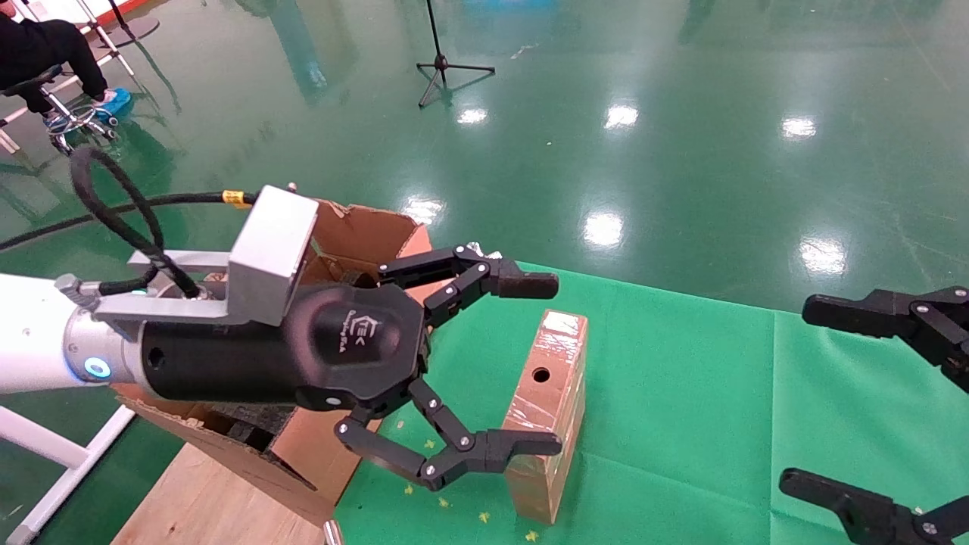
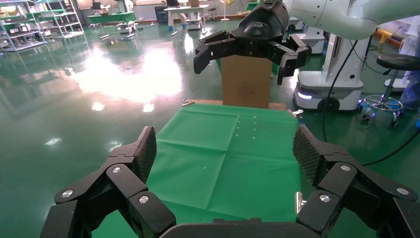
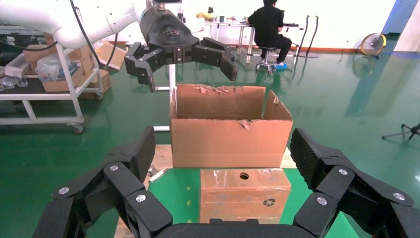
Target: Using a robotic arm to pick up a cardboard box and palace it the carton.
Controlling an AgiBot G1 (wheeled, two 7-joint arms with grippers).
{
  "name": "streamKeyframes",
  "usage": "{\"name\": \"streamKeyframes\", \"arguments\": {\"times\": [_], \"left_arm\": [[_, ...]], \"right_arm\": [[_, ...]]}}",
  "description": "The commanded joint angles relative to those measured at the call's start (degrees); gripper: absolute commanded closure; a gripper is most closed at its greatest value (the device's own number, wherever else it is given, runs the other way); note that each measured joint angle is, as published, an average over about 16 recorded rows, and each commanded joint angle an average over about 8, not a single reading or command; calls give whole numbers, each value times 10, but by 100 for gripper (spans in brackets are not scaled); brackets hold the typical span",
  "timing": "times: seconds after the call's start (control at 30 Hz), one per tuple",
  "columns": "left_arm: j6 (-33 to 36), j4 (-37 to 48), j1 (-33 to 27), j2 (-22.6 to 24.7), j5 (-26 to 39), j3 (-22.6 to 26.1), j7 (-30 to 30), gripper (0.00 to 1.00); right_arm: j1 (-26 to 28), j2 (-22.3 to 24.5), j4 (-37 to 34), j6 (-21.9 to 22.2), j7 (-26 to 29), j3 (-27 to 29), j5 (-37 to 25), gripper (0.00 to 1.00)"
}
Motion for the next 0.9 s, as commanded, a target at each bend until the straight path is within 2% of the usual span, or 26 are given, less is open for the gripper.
{"name": "streamKeyframes", "arguments": {"times": [0.03, 0.77, 0.8, 0.83, 0.9], "left_arm": [[0, 0, 0, 0, 0, 0, 0, 0], [0, 0, 0, 0, 0, 0, 0, 0], [0, 0, 0, 0, 0, 0, 0, 0], [0, 0, 0, 0, 0, 0, 0, 0], [0, 0, 0, 0, 0, 0, 0, 0]], "right_arm": [[0, 0, 0, 0, 0, 0, 0, 0], [0, 0, 0, 0, 0, 0, 0, 0], [0, 0, 0, 0, 0, 0, 0, 2], [0, 0, 0, 0, 0, 0, 0, 9], [0, 0, 0, 0, 0, 0, 0, 33]]}}
